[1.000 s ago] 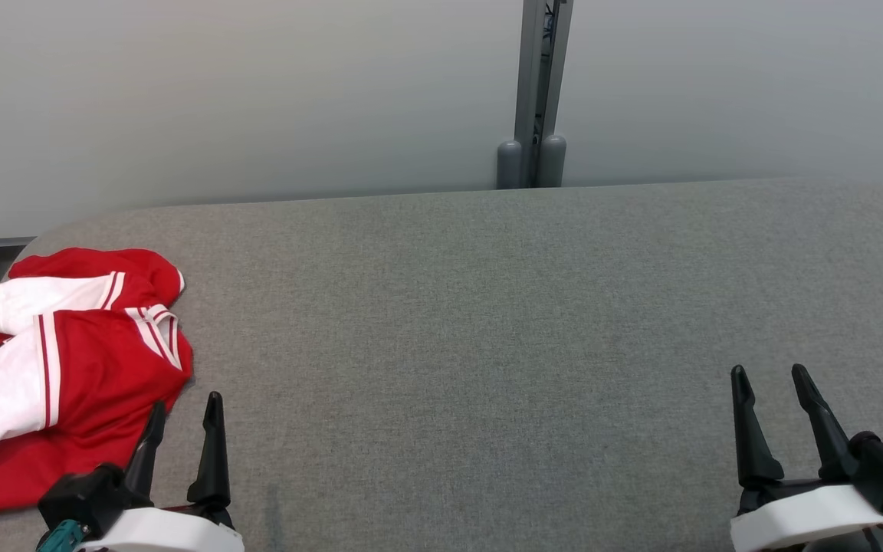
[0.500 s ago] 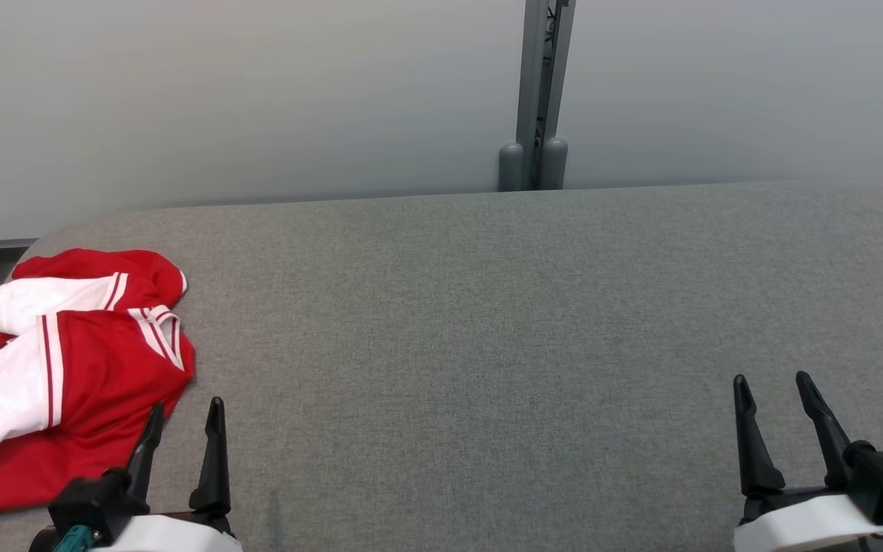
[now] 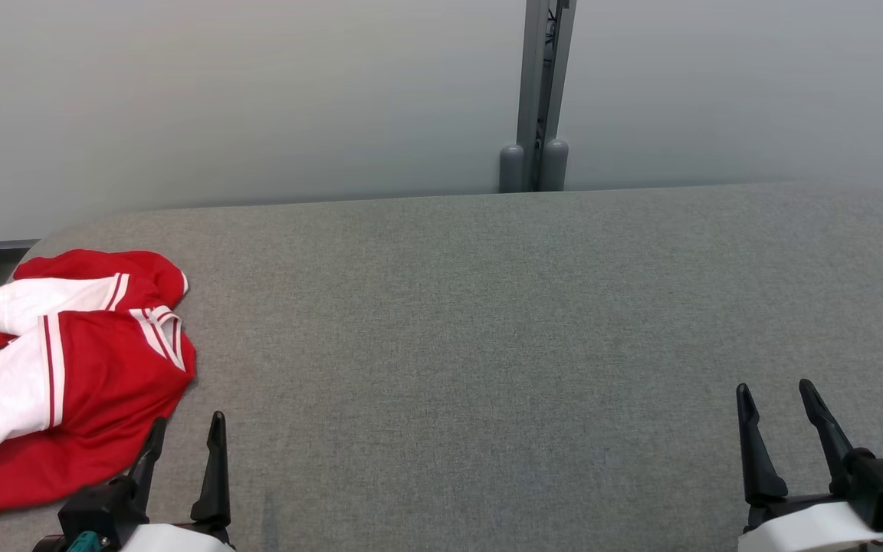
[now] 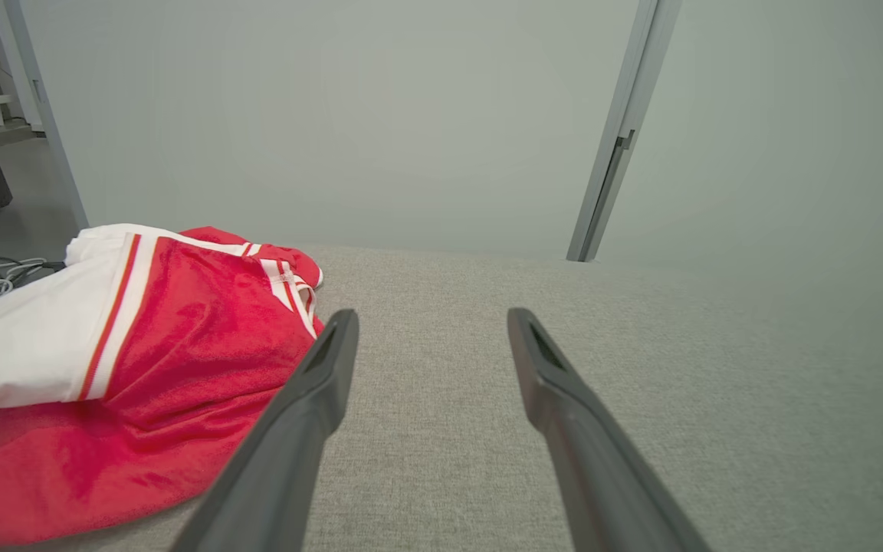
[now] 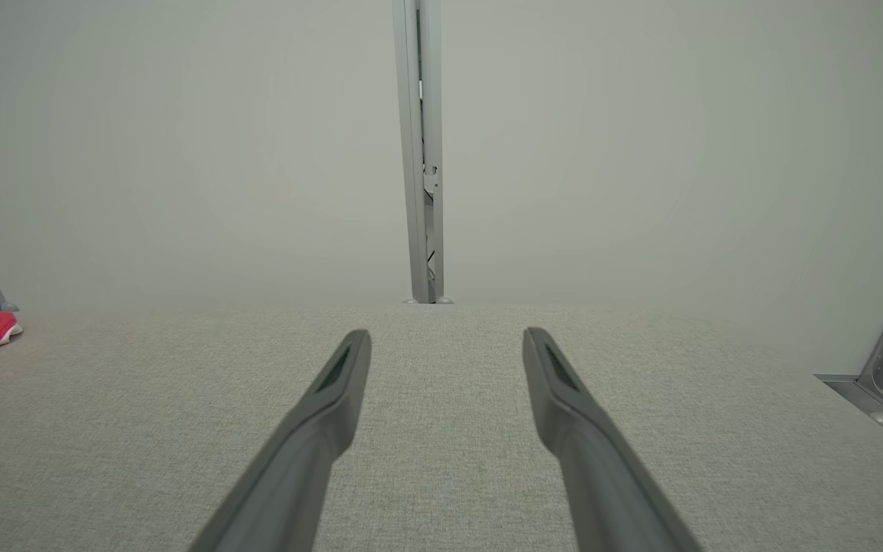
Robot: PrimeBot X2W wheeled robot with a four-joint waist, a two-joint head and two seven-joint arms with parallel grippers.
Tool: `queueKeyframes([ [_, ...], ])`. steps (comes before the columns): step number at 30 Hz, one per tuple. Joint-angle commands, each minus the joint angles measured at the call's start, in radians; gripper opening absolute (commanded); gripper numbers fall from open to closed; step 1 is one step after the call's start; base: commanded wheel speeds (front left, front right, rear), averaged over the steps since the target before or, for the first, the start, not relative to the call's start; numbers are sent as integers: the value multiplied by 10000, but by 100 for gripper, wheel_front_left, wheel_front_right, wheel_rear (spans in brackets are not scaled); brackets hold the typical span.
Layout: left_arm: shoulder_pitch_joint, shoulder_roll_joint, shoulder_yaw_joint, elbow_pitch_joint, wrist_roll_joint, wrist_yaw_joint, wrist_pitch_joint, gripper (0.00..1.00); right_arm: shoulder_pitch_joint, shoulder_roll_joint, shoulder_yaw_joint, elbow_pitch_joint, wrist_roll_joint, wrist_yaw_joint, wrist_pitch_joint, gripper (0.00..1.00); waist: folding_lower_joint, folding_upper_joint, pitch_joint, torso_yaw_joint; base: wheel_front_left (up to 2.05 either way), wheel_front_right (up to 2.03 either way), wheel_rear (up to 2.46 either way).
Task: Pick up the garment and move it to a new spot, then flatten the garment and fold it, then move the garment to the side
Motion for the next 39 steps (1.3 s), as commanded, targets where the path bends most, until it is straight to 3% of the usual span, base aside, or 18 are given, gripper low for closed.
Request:
queueKeyframes([
  [1, -73, 49, 54, 18, 33, -13, -17, 100, 52, -81, -41, 22, -1, 22, -53, 100, 0, 0, 0, 5, 0, 0, 0],
  [15, -188, 49, 102, 97, 141, -120, -17, 100, 159, -78, -105, 63, 86, 22, -53, 100, 0, 0, 5, 244, 0, 0, 0],
  [19, -216, 51, -43, 90, 57, -72, -17, 100, 362, -75, -166, 27, 157, 22, -53, 100, 0, 0, -53, 866, 0, 0, 0],
  [27, -138, 46, -86, 116, 21, 47, -12, 100, 386, -66, 255, -122, 456, 22, -53, 100, 0, 0, -197, 3190, 0, 0, 0],
  [31, -95, 51, 17, 71, 54, 30, -12, 100, 163, -66, 570, -118, 424, 22, -53, 100, 0, 0, -214, 3843, 0, 0, 0],
  [35, -67, 61, 209, 11, -59, -41, -11, 100, -109, -72, 963, -81, 352, 19, -51, 100, 0, 0, -99, 4134, 0, 0, 0],
  [39, -421, 162, 317, 4, -218, -120, -12, 100, -351, -80, 1186, -183, 248, 12, -51, 100, 0, 0, 347, 3970, 0, 0, 0],
])
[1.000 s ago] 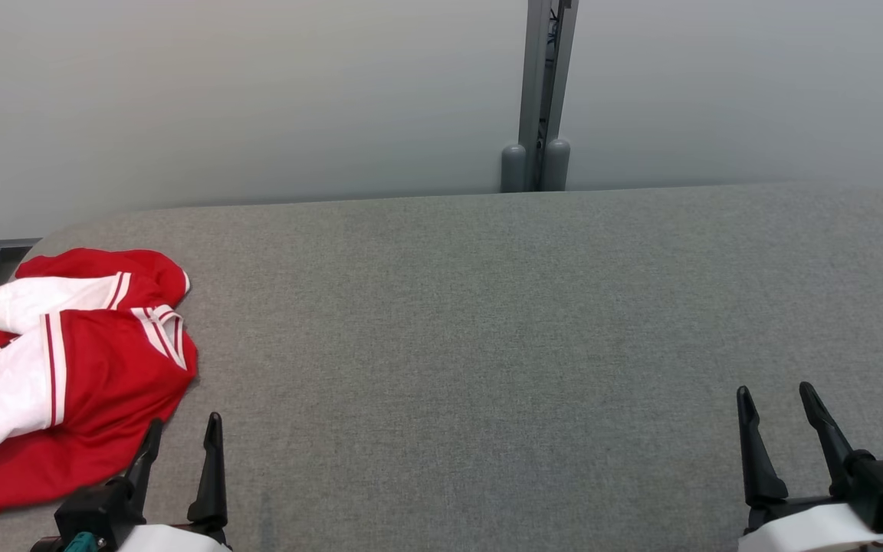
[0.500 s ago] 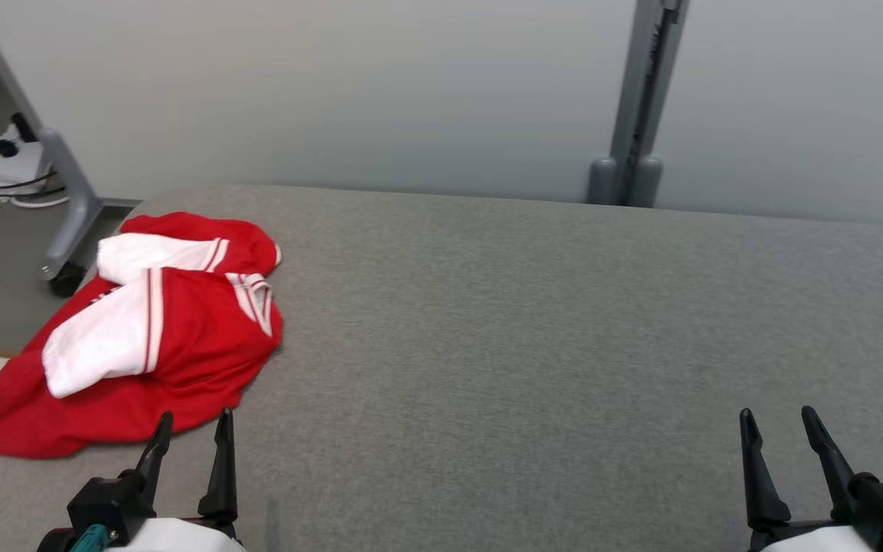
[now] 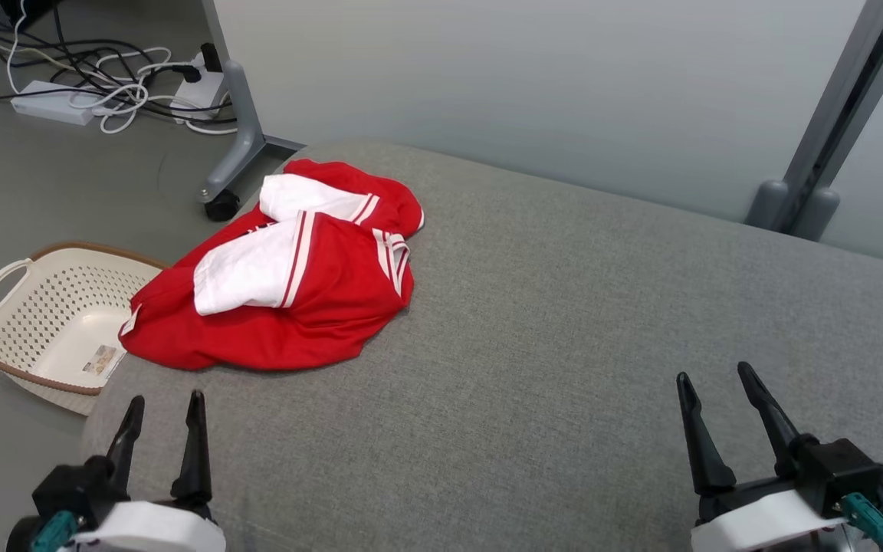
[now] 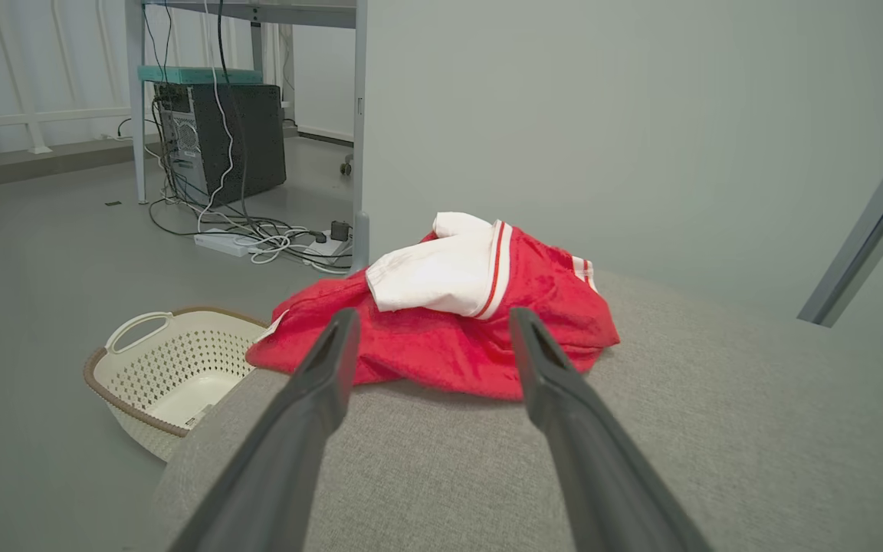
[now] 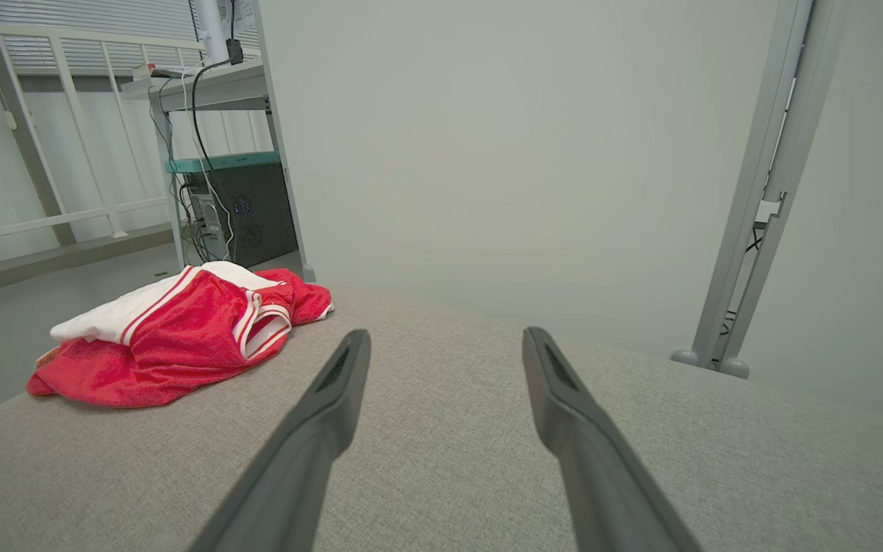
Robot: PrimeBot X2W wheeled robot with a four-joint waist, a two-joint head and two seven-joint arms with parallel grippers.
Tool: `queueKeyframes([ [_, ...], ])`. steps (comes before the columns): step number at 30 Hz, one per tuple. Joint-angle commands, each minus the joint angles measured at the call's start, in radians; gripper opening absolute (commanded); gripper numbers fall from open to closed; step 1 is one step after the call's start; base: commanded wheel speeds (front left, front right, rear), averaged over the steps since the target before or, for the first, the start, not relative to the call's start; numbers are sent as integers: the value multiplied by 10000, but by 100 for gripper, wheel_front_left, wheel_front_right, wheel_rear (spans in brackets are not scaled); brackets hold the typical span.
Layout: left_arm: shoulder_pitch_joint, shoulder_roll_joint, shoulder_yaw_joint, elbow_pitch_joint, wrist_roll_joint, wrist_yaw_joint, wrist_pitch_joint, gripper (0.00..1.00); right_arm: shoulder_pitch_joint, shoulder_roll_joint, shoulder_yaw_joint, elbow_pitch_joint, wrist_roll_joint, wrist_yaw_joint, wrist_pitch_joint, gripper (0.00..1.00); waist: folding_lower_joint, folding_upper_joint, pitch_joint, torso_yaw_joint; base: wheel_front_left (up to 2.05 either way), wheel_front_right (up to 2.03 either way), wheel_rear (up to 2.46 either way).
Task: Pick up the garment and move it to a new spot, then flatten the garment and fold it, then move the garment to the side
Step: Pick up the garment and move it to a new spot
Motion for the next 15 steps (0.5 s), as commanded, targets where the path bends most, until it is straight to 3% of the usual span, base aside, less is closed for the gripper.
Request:
queueKeyframes([
  [1, -489, 109, -49, 33, -95, -75, -6, 100, -194, -76, -3, -88, -100, 1, -49, 100, 0, -1, 495, -191, 0, 0, 0],
  [8, -2624, 745, -432, 604, -546, -195, 1099, 100, -970, -270, -76, -316, -839, 1, -49, 100, 0, -1, 2520, -856, 0, 0, 0],
  [15, -4839, 956, -986, 2078, -798, -238, 2138, 100, -1460, -789, -162, -410, -977, 1, -49, 100, 0, -1, 3834, -1258, 0, 0, 0],
])
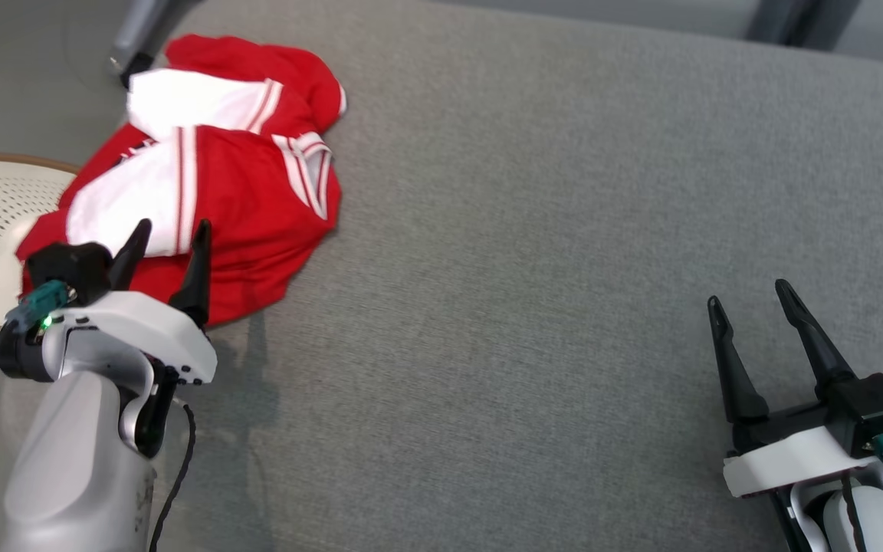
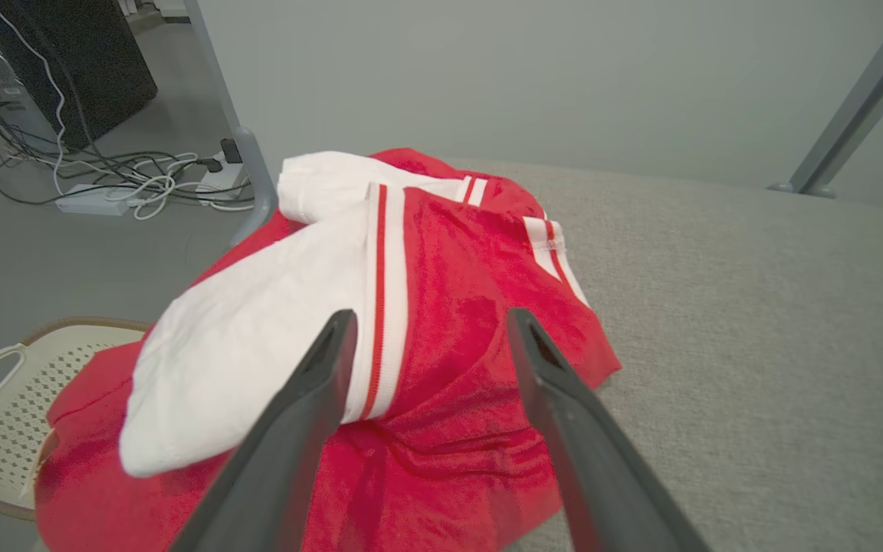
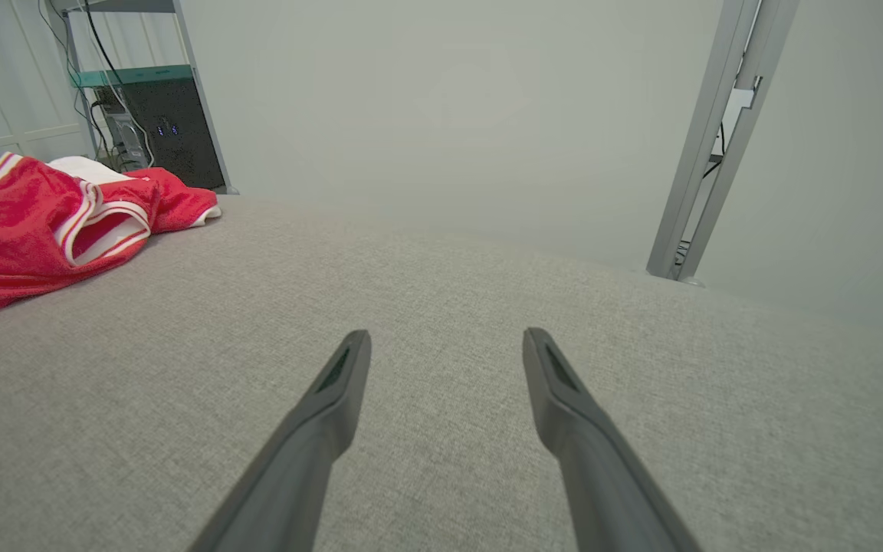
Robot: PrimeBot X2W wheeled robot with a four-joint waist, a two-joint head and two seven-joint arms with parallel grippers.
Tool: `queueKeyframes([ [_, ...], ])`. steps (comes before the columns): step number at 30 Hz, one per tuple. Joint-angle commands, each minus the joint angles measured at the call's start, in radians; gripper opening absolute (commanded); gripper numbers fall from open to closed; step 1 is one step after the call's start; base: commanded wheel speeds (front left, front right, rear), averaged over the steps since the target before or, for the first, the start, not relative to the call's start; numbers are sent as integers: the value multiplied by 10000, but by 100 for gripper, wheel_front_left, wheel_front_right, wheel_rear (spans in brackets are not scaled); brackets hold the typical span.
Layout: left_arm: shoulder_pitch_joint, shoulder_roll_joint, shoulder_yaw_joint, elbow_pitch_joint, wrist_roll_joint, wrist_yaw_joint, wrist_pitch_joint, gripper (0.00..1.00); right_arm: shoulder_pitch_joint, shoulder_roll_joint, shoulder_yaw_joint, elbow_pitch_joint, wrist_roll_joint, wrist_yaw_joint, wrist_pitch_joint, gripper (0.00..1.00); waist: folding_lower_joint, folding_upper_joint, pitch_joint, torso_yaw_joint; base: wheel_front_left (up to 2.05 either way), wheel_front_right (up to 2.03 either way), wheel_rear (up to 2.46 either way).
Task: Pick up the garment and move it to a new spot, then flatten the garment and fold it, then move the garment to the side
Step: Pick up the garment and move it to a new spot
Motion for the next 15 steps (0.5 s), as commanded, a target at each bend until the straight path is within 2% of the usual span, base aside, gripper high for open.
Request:
queueKeyframes([
  [1, -198, 68, -4, 151, -10, -17, 38, 100, -117, -77, -6, -47, -59, 1, -49, 100, 0, 0, 597, -424, 0, 0, 0],
  [4, -965, 118, -270, 1507, 123, 26, 635, 100, -233, -167, 145, -54, 23, 1, -49, 100, 0, 0, 718, -651, 0, 0, 0],
  [10, -1742, 304, -312, 3417, 201, 322, 838, 100, -440, -177, 349, 6, 69, 1, -49, 100, 0, 0, 653, -937, 0, 0, 0],
  [11, -1847, 331, -313, 3637, 178, 317, 783, 83, -436, -158, 358, 7, 81, 1, -49, 100, 0, 0, 617, -974, 0, 0, 0],
  [12, -1926, 344, -292, 3798, 125, 303, 665, 39, -426, -129, 348, 16, 100, 1, -49, 100, 0, 0, 560, -1003, 0, 0, 0],
  [13, -1981, 323, -274, 3914, 83, 277, 513, 0, -385, -104, 321, 35, 92, 1, -49, 100, 0, 0, 486, -1016, 0, 0, 0],
  [15, -1978, 270, -286, 4002, -16, 222, 173, 0, -220, -31, 225, 80, 114, 1, -49, 100, 0, 0, 298, -1021, 0, 0, 0],
])
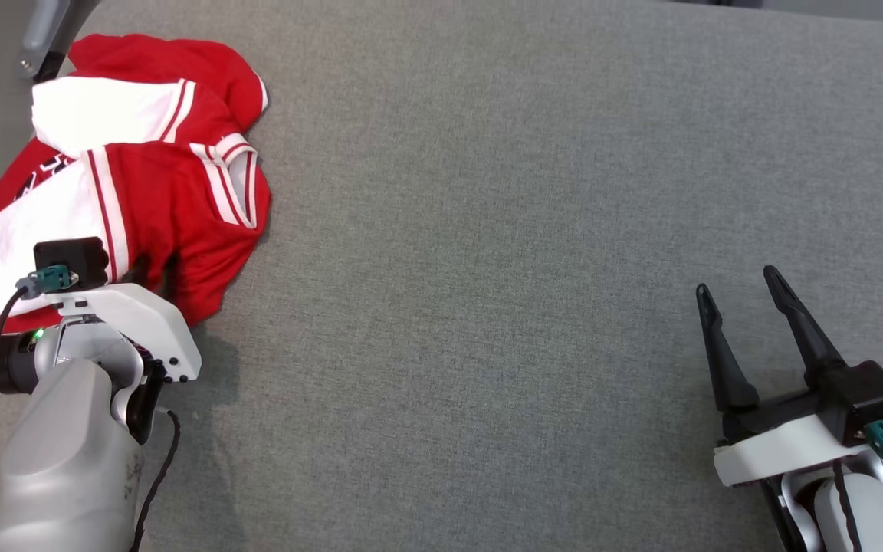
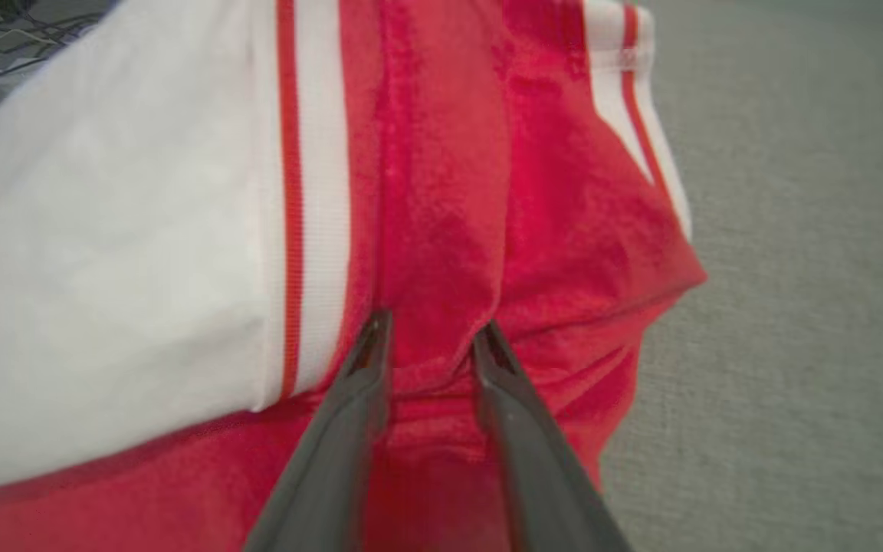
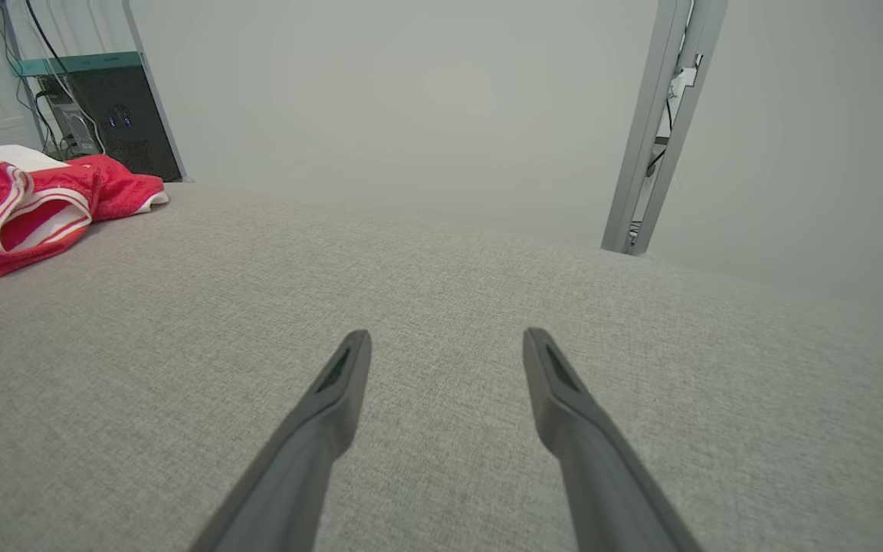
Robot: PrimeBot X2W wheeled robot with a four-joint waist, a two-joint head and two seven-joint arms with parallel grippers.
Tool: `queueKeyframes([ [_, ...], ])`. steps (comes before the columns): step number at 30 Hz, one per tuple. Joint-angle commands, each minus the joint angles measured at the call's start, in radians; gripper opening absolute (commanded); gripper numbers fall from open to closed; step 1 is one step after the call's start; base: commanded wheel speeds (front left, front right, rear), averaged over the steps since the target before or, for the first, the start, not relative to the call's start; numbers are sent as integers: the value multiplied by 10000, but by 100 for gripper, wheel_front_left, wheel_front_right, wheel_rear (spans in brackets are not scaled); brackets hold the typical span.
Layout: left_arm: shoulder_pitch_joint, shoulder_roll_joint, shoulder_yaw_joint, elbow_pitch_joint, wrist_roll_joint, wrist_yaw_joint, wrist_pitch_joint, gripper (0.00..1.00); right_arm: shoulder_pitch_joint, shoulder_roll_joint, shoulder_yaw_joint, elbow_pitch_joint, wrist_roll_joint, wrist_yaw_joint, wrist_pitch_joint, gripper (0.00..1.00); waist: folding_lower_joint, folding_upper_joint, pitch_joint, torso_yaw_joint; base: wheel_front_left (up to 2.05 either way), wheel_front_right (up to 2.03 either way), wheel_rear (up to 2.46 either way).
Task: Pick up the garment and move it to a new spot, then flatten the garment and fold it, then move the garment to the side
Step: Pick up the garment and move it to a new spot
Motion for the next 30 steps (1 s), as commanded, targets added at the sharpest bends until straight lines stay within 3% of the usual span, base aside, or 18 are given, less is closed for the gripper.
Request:
queueKeyframes([
  [1, -120, 26, 25, -48, -117, -75, -403, 0, 226, 61, -100, 51, 36, 1, -49, 100, 0, 0, -291, -7, 0, 0, 0],
  [6, 192, 88, -54, -656, -229, -172, -1161, 0, 575, 263, -259, 145, 129, 1, -49, 100, 0, 0, -867, 68, 0, 0, 0],
  [11, 602, 233, -106, -2367, -446, -215, -1092, 0, 988, 520, -319, 208, 244, 1, -49, 100, 0, 0, -1595, 108, 0, 0, 0],
  [17, 1319, 161, -326, -5924, -759, -228, 204, 0, 1123, 691, -252, 224, 382, 1, -49, 100, 0, 0, -2121, -229, 0, 0, 0],
  [24, 2131, -466, -1236, -10375, -1335, -152, 2079, 0, 1114, 734, -173, 201, 718, 1, -49, 100, 0, 0, -2248, -1222, 0, 0, 0],
  [30, 2124, -1012, -2404, -11952, -1808, 113, 2902, 0, 990, 733, -146, 177, 1044, 1, -49, 100, 0, 0, -2210, -2413, 0, 0, 0],
])
